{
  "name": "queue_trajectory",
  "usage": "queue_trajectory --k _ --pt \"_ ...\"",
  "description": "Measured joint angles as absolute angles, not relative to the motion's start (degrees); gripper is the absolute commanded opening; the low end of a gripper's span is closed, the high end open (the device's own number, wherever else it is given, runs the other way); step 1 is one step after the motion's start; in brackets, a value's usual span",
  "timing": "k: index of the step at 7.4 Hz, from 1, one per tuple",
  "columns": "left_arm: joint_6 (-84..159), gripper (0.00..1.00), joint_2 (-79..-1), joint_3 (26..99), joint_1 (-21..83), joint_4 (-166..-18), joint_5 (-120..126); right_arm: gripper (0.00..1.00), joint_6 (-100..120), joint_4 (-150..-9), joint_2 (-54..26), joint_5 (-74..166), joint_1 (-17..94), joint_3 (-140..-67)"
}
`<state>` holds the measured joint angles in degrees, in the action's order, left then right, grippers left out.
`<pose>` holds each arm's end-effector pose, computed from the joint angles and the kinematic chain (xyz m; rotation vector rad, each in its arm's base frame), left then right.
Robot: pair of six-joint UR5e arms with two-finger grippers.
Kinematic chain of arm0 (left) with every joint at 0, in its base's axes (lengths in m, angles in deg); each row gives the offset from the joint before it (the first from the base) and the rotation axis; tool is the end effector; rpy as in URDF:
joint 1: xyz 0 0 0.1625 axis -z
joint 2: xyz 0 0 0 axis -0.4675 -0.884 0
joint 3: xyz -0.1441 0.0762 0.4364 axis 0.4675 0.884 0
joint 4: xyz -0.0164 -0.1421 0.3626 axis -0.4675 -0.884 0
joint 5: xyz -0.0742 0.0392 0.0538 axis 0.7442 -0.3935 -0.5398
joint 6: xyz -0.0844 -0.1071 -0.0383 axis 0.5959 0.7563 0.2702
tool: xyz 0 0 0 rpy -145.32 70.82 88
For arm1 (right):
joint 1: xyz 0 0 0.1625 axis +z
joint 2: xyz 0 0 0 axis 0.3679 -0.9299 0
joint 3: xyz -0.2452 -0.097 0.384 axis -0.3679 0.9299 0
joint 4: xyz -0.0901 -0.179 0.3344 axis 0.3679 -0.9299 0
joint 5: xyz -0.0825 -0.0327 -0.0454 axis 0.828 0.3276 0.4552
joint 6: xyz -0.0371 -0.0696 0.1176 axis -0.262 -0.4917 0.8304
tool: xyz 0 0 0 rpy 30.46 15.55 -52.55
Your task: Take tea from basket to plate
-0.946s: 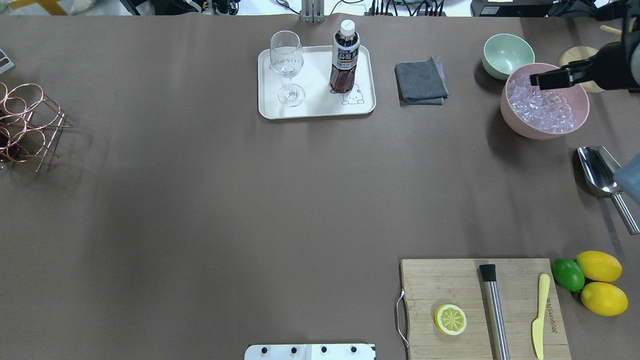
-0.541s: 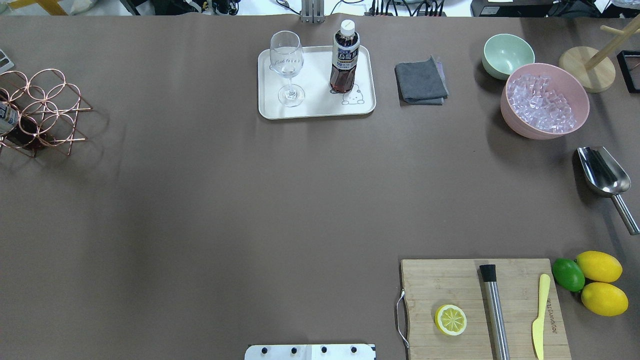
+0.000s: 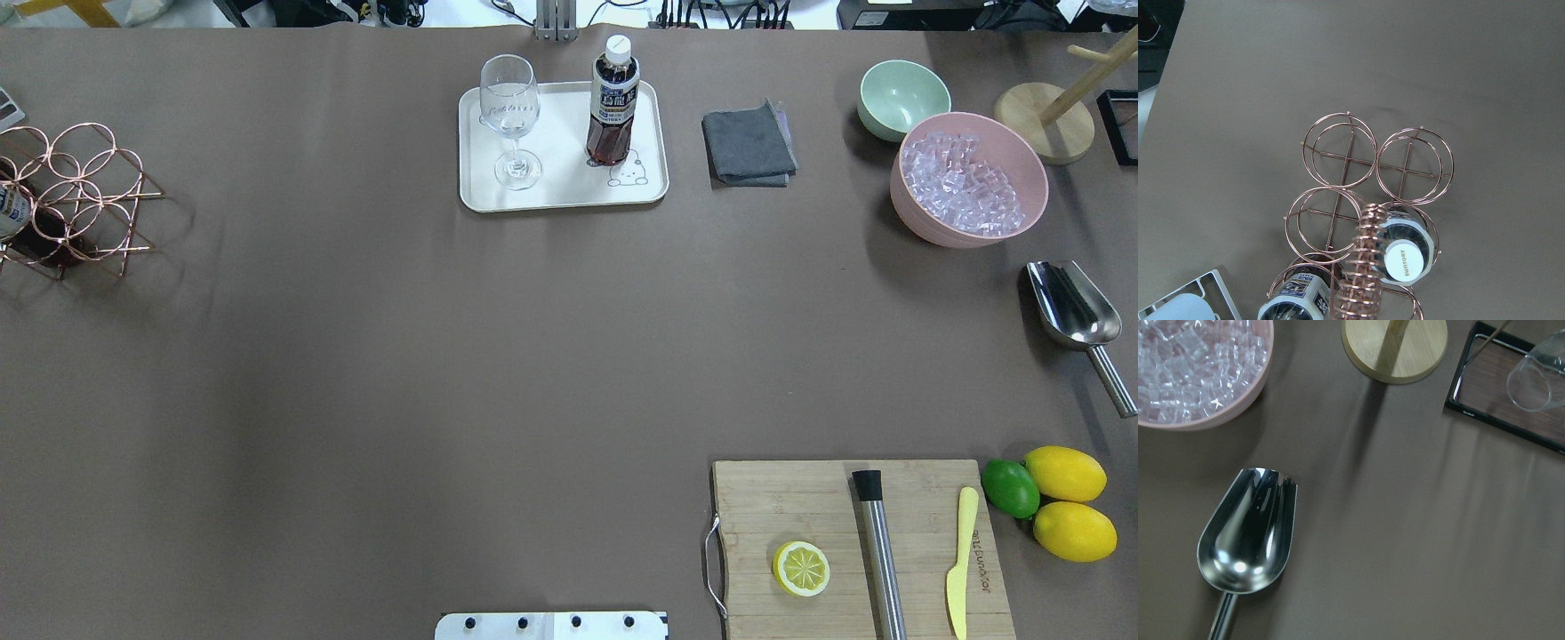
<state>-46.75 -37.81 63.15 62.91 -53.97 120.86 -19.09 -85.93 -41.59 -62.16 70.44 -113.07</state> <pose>-0.0336 -0.5954 0.5651 0.6391 0.6757 1.1777 0.0555 -0.4258 0.6715 0.3008 -0.6818 -0.2554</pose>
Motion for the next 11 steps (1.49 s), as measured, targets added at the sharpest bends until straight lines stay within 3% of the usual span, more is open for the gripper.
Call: queue_trajectory --k 6,11 --pt "-45.2 0.98 -34.5 62.5 72.1 -45.2 120.2 1.0 -23.6 -97.6 -42.7 -66.7 73.9 -108.9" --pt "-1.3 0.98 -28.8 61.9 74.2 -45.8 120.5 1.0 -22.9 -101.4 -43.1 -66.9 74.2 -106.6"
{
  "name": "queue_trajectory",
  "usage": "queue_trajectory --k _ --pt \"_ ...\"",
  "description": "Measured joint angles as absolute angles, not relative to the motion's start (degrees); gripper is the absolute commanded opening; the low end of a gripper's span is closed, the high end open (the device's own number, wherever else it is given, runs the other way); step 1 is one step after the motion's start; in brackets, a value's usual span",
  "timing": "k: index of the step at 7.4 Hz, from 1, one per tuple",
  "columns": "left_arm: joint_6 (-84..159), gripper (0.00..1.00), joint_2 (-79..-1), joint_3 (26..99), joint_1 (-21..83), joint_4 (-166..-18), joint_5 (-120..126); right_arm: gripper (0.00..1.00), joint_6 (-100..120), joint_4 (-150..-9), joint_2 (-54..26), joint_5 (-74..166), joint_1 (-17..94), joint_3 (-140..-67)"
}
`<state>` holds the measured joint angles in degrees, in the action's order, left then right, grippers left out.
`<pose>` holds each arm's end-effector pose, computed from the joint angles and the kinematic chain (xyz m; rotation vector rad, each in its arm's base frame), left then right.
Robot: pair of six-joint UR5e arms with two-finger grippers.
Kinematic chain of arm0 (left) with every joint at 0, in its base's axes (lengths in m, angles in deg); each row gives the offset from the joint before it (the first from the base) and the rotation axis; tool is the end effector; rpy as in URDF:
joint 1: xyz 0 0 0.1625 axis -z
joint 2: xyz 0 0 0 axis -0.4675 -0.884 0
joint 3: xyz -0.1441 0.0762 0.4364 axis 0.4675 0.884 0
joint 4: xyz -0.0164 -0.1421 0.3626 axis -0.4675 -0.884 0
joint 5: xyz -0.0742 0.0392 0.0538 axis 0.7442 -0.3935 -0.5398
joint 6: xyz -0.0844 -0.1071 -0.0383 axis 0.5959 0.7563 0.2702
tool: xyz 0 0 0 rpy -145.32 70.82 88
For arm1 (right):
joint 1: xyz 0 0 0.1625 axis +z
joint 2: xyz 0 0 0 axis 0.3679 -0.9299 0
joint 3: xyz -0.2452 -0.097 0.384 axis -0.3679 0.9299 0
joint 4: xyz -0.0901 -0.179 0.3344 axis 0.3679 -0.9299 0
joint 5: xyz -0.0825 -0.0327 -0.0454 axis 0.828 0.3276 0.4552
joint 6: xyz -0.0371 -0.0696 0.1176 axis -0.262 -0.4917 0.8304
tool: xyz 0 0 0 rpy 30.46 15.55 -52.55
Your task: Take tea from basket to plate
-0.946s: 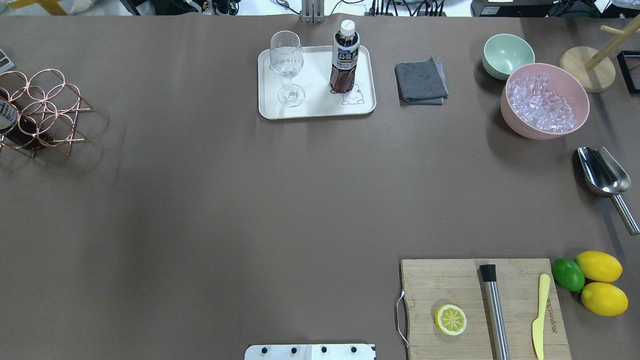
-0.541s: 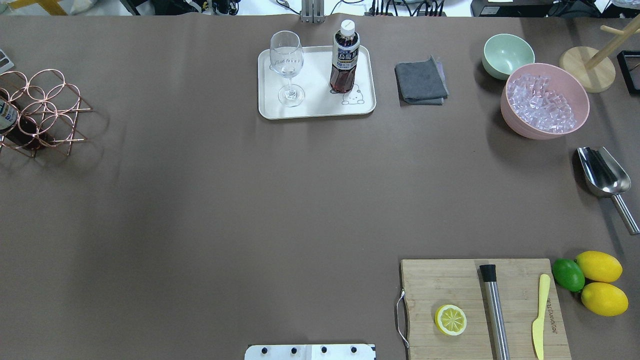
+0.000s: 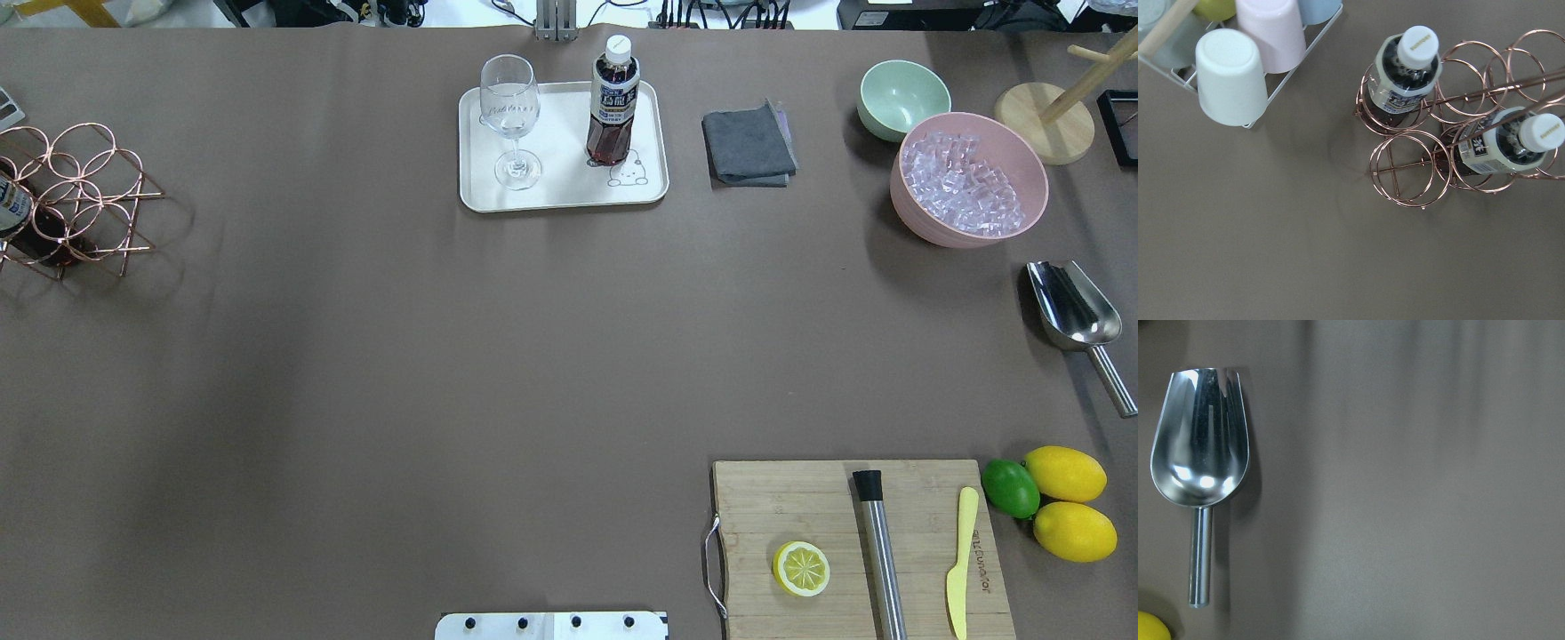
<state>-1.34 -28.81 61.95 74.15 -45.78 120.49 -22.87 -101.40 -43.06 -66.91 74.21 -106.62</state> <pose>-0.1317 -0.4933 0.6762 0.0986 0.8689 0.1187 0.0697 -0.3709 0.7536 -0.0211 -0.8157 -0.0999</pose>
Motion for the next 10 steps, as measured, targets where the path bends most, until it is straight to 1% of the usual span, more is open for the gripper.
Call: queue_trajectory --k 2,4,6,10 --pt "9.8 0.98 -27.7 61.7 73.6 -47.2 120.4 1.0 -22.7 -101.6 -42.9 -67.2 74.3 -105.8" --pt "15.4 0.98 -26.2 61.6 73.0 -48.4 120.3 1.0 -21.8 -102.9 -42.2 -67.7 74.3 -105.8" --pt "17.1 0.98 -23.5 60.1 72.4 -53.7 120.3 1.0 -21.4 -103.1 -42.5 -67.6 74.3 -106.2" --pt "27.0 0.98 -21.6 59.4 68.5 -61.9 120.3 1.0 -22.0 -102.7 -43.0 -67.3 74.4 -105.9"
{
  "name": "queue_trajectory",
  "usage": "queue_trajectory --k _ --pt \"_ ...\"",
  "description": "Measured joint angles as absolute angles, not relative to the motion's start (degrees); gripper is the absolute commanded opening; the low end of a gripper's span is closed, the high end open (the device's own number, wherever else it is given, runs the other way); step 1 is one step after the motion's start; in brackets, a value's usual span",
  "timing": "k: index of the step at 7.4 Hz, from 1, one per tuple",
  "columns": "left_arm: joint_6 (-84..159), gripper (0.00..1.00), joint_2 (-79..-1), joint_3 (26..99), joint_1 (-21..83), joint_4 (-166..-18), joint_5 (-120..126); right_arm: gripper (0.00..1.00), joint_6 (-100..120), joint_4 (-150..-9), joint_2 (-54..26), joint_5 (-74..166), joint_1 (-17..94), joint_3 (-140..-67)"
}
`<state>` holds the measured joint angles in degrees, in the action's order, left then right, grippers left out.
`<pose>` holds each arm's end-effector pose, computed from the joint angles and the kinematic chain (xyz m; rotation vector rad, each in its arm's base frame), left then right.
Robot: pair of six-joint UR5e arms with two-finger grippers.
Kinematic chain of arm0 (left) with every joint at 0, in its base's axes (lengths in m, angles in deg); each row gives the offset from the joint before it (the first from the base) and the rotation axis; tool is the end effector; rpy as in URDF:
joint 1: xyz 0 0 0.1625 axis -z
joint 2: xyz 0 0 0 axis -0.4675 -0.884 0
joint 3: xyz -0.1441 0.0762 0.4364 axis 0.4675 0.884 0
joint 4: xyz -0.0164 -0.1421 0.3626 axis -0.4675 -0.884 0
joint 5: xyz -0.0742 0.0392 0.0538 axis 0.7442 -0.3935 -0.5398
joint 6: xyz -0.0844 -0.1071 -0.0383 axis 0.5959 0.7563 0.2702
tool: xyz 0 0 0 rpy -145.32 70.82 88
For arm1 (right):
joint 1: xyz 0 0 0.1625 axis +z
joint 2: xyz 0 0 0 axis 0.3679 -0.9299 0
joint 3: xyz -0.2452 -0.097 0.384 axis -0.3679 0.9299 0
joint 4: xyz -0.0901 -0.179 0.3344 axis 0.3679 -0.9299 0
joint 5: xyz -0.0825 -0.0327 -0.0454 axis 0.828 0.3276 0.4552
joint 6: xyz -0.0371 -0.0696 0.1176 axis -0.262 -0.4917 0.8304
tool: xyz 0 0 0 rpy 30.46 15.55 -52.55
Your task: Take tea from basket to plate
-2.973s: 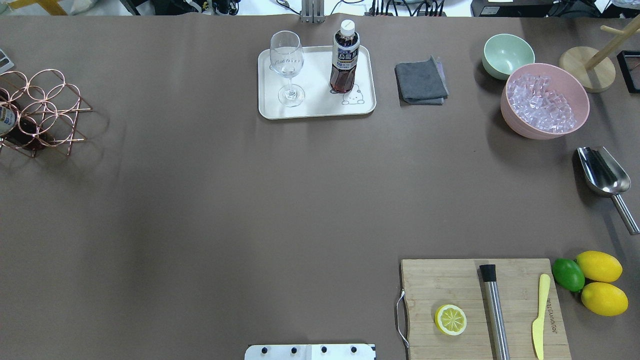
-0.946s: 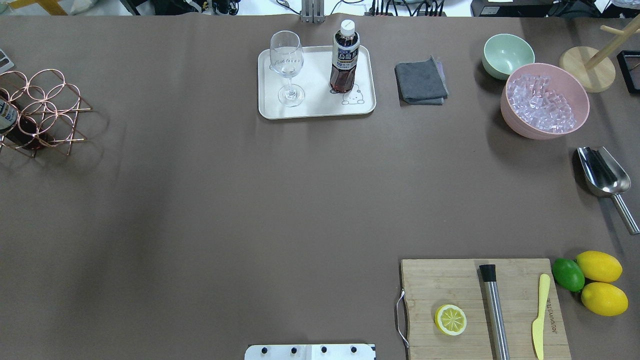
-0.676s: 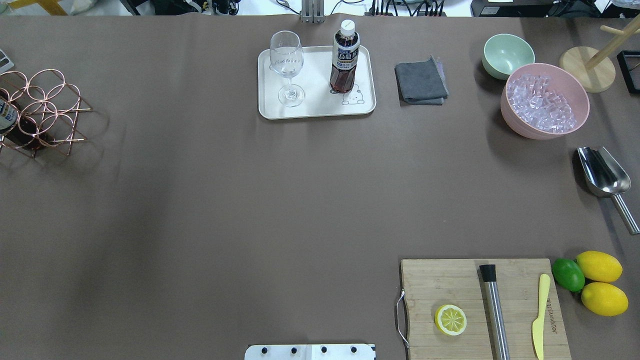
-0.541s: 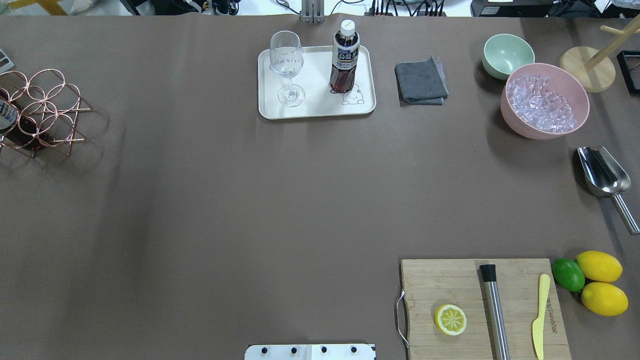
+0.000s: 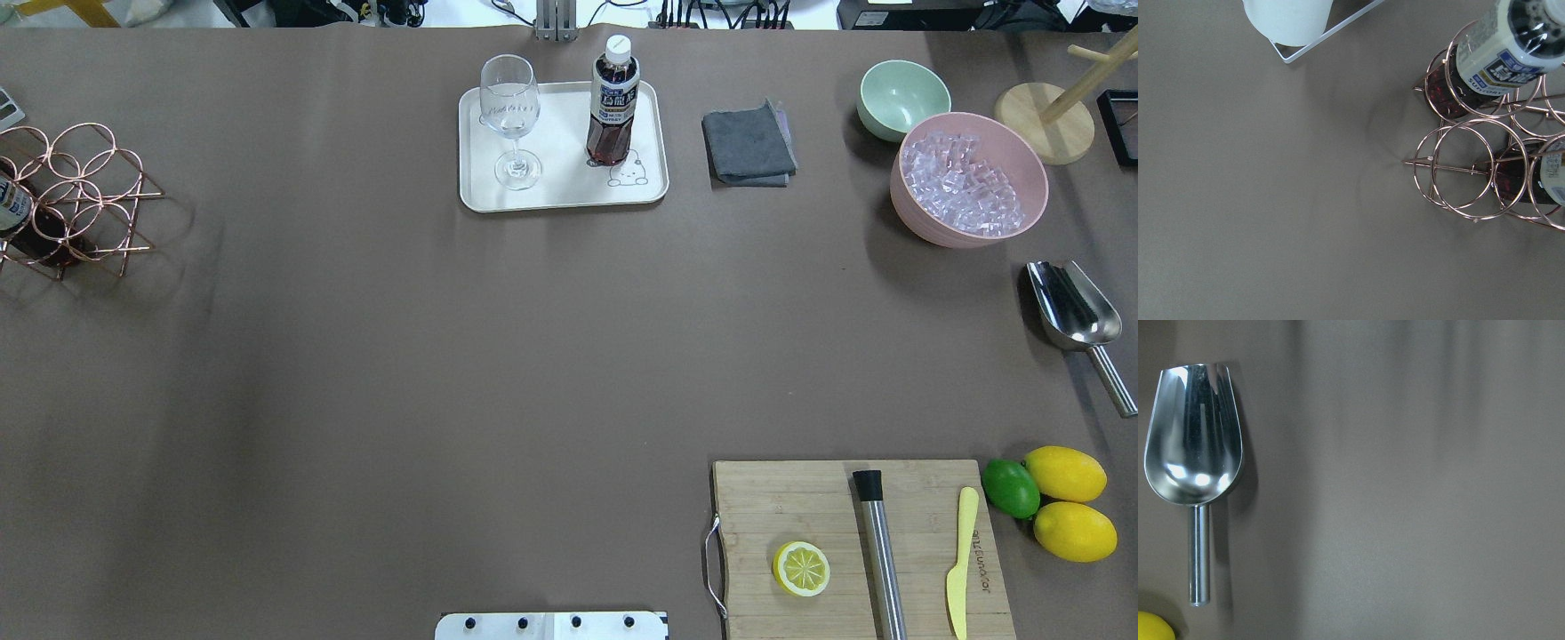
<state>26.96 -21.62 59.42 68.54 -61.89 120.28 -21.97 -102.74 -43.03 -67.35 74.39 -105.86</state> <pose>-0.0785 -0.4619 0.7337 -0.0547 0.8576 -0.2042 0.0697 -0.3667 0.7604 -0.0583 -0.8281 -0.0665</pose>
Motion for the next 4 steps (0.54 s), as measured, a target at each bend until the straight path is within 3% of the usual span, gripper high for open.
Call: queue_trajectory --k 4 --pt "28.4 0.98 -21.7 59.4 66.3 -63.9 120.2 1.0 -22.0 -102.7 -43.0 -67.3 74.4 -105.8"
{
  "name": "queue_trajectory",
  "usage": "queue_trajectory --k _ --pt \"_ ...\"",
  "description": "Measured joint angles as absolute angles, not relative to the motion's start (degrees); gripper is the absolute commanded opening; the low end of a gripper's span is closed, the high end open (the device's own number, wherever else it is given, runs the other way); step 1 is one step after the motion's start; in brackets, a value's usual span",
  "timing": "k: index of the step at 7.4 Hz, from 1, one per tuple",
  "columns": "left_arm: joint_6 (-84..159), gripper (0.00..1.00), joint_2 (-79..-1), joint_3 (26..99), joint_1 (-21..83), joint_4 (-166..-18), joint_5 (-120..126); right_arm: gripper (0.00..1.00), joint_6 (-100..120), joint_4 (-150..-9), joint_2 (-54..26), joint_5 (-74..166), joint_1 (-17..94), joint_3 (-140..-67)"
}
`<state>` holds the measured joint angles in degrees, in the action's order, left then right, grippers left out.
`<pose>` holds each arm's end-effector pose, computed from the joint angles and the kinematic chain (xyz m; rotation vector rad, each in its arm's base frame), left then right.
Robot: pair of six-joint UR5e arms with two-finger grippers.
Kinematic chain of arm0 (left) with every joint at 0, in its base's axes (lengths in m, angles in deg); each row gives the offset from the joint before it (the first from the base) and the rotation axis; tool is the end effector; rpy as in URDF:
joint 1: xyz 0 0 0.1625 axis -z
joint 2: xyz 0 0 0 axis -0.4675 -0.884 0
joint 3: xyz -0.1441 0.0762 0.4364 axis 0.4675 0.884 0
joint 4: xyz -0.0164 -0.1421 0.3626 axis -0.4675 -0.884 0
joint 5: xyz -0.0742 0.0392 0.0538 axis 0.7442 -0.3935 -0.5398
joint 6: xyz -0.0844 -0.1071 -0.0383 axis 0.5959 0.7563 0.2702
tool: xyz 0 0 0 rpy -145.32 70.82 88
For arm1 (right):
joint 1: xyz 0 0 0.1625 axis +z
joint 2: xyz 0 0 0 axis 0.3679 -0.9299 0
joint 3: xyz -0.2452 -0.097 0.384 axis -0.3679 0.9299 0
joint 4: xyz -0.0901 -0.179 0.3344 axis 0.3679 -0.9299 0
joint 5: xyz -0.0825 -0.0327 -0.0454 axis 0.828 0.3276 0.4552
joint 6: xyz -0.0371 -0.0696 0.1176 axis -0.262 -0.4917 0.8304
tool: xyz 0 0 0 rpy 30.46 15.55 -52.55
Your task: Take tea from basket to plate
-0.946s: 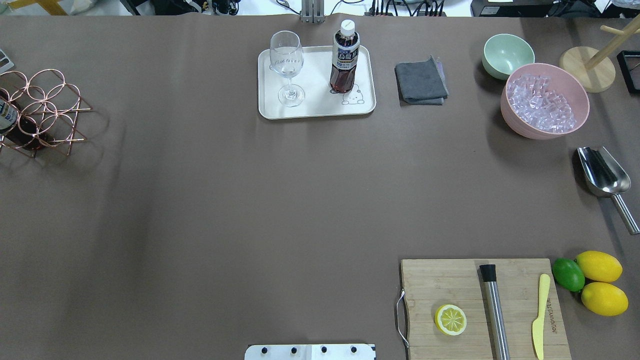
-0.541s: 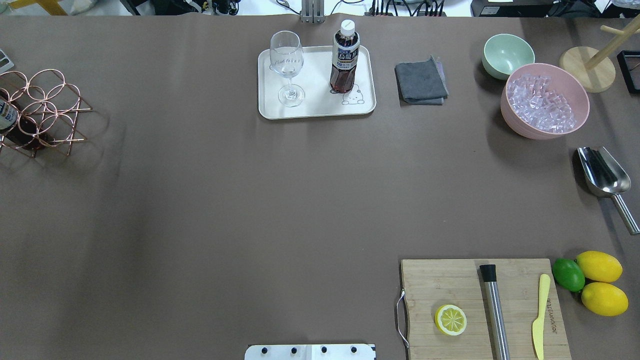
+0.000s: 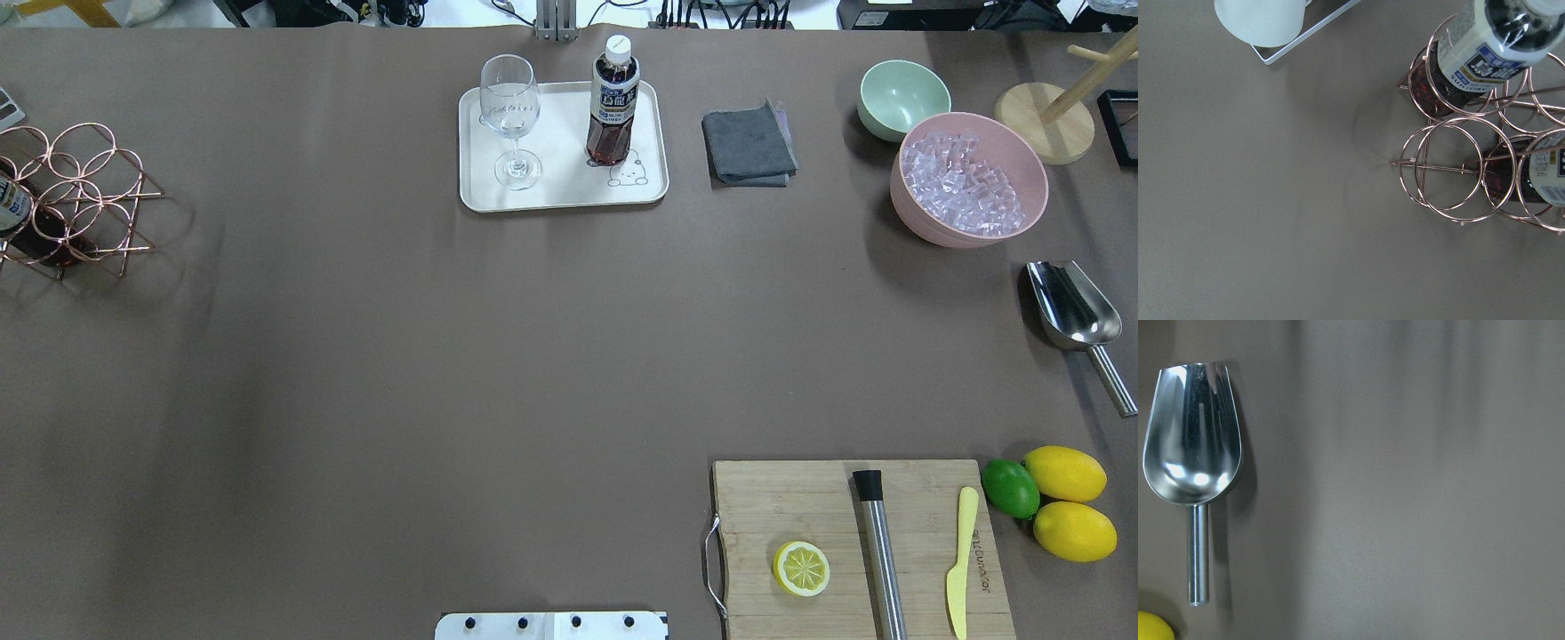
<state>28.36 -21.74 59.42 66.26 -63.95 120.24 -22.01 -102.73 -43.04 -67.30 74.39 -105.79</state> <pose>-0.0605 -0.4694 0.7294 -0.0464 0.8550 -0.1736 0.0697 -0.3664 0.7610 -0.0594 -0.8274 -0.0668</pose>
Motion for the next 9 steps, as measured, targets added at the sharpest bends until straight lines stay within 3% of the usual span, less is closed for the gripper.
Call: queue_trajectory --k 9 --pt "32.1 0.98 -21.8 58.6 66.2 -64.1 120.2 1.0 -22.0 -102.7 -43.1 -67.3 74.5 -106.0"
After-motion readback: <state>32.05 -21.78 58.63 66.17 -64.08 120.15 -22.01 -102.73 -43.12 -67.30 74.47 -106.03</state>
